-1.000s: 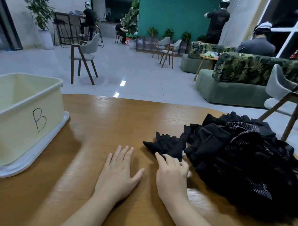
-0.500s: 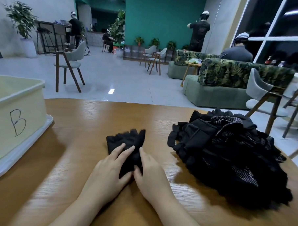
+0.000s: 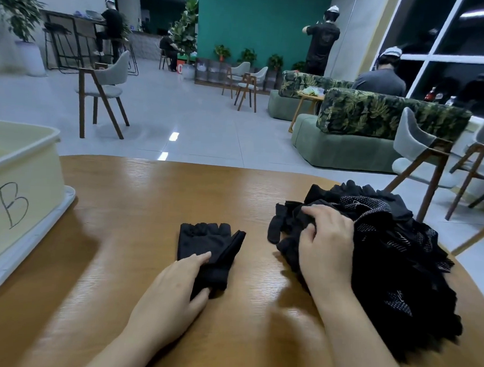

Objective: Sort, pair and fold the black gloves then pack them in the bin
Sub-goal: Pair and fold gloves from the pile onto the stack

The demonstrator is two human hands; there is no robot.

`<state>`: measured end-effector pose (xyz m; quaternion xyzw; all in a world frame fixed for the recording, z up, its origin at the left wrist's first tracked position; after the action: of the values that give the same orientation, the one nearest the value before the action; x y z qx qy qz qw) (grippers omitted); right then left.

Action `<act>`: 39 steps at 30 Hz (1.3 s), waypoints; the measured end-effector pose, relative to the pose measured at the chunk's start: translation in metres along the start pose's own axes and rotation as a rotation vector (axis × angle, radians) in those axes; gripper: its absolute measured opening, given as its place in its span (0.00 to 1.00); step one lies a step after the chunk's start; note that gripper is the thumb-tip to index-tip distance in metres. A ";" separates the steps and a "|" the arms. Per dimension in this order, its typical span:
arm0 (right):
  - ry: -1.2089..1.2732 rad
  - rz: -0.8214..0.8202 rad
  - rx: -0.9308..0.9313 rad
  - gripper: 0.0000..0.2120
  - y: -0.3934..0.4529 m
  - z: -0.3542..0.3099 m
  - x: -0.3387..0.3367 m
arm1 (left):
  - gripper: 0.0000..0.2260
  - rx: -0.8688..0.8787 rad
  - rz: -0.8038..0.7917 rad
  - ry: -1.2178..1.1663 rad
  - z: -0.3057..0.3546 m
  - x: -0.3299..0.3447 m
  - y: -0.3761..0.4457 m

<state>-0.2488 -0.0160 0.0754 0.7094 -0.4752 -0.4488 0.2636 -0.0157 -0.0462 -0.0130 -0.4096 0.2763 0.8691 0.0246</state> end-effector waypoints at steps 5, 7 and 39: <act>-0.377 -0.332 0.092 0.27 0.040 0.010 -0.007 | 0.31 0.033 -0.040 0.104 0.008 -0.003 -0.002; -0.537 -0.452 0.080 0.29 0.040 0.012 -0.008 | 0.36 0.024 -0.054 0.151 0.010 -0.002 -0.004; 0.424 -0.039 0.060 0.11 -0.052 -0.046 -0.051 | 0.21 -0.073 0.153 -0.079 0.048 -0.026 -0.091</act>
<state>-0.1925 0.0495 0.0744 0.8044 -0.4086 -0.2803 0.3278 -0.0078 0.0596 -0.0113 -0.3533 0.2735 0.8935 -0.0458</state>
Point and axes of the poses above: each hand's wrist, its own y-axis towards the middle knuckle, its own x-axis out of the palm, z = x × y, the point moved 2 cm from there along y, towards the middle knuckle, and after that the axes turned 14 degrees about z, right-handed, at the moved point
